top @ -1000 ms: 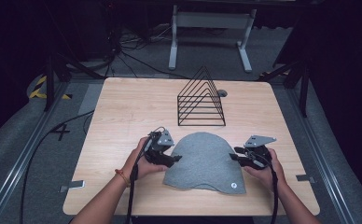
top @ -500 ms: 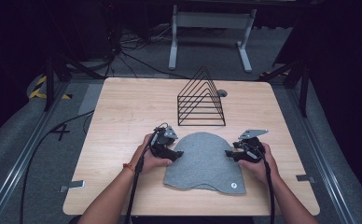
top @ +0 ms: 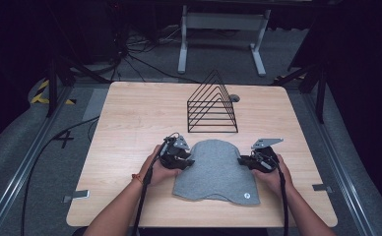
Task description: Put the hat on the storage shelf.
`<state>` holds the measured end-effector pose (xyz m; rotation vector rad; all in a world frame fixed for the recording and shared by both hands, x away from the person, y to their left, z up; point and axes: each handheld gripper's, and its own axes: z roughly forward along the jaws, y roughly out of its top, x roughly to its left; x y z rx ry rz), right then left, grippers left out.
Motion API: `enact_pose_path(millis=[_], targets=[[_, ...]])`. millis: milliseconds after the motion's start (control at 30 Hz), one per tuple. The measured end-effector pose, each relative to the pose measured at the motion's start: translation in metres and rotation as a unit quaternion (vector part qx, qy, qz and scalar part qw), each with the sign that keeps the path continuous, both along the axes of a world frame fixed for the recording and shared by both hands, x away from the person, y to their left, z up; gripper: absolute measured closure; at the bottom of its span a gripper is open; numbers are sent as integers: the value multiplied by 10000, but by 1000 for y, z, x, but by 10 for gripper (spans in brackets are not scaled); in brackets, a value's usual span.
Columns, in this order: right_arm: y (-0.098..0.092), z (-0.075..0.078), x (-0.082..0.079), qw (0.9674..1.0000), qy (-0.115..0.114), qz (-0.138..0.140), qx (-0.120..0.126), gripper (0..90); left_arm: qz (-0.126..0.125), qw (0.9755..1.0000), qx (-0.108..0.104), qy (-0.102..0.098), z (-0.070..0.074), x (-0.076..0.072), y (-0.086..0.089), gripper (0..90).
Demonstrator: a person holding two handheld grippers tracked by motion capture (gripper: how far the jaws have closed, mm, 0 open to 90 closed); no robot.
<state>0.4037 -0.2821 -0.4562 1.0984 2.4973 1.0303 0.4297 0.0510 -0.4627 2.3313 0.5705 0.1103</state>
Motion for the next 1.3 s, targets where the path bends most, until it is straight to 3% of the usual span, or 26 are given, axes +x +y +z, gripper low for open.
enact_pose_path(millis=[167, 267, 400, 600, 700, 800, 1100, 1133, 1300], targets=[[0, 0, -1, 10000, -16, 17, 20, 852, 25, 9999, -97, 56, -1, 0, -1, 835], [1, 2, -3, 9999, -117, 50, -50, 858, 12, 9999, 17, -123, 3, -3, -3, 860], [-2, 14, -8, 9994, -333, 52, 92, 860, -16, 9994, -151, -314, 13, -8, -3, 868], [-9, 41, -17, 9971, -704, 92, 284, 861, -198, 9970, -400, -637, 38, -16, -2, 871], [-12, 55, -23, 9953, -887, 127, 366, 861, -267, 9947, -687, -713, 51, -19, 1, 872], [-14, 68, -27, 9932, -1071, 139, 428, 862, -190, 9929, -794, -870, 63, -21, 3, 873], [-19, 111, -28, 9871, -1496, 145, 559, 864, -350, 9874, -754, -1344, 113, -21, -5, 874], [-19, 116, -28, 9863, -1552, 151, 531, 864, -342, 9858, -826, -1419, 120, -20, -6, 874], [-19, 142, -25, 9824, -1782, 144, 545, 864, -413, 9829, -894, -1553, 144, -15, -10, 874]])
